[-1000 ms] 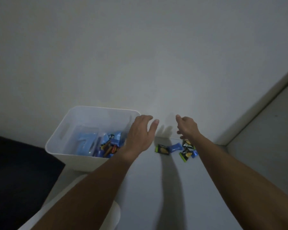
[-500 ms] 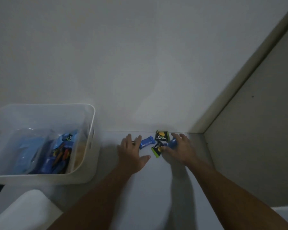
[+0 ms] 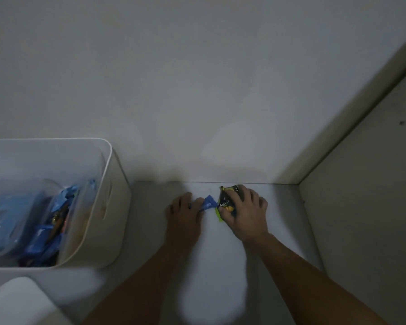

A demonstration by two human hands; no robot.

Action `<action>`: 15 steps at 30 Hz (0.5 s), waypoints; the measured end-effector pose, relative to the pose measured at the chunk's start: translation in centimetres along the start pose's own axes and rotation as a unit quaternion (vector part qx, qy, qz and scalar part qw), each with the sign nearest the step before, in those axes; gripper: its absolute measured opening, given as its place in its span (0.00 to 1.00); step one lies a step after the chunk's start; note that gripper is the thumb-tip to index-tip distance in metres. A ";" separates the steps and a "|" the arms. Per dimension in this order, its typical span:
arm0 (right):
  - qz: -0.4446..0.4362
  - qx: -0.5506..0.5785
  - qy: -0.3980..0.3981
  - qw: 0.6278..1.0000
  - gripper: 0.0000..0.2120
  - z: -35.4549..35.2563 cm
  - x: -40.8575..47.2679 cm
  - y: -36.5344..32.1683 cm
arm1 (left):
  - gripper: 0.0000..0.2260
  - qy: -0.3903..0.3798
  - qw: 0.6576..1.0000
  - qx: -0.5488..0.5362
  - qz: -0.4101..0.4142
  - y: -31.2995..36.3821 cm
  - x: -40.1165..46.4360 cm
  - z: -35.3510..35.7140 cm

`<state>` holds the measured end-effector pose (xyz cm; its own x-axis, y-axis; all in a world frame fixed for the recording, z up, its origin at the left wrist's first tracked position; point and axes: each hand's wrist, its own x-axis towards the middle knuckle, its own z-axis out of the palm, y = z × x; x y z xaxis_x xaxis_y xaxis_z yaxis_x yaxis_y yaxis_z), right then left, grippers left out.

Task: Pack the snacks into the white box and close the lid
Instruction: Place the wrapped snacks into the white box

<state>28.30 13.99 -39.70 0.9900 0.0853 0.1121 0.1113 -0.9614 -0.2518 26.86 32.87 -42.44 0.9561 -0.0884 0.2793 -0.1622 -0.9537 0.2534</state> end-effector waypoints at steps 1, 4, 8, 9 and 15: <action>-0.001 0.016 0.005 1.000 0.22 0.0 0.0 -0.2 | 0.12 0.009 1.000 0.000 0.006 0.0 -0.2 0.0; 0.010 0.107 0.012 0.994 0.16 0.0 -0.2 -1.0 | 0.13 0.001 1.000 0.000 0.005 0.2 -0.5 -0.1; 0.101 0.240 -0.037 0.965 0.12 -1.5 -0.3 -2.2 | 0.13 -0.021 1.000 -0.018 -0.003 0.3 -1.1 -1.1; 0.121 0.251 -0.050 0.959 0.11 -2.0 -0.3 -2.3 | 0.13 -0.019 1.000 -0.023 -0.004 0.4 -1.1 -1.7; 0.146 0.284 -0.046 0.946 0.09 -7.0 -0.3 -5.0 | 0.09 0.036 0.998 -0.056 -0.004 0.3 0.2 -8.0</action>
<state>26.86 16.93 -31.71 0.9862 -0.1144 -0.1197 -0.1654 -0.6538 -0.7384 25.10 34.81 -34.90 0.9381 -0.0565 0.3417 -0.1849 -0.9159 0.3563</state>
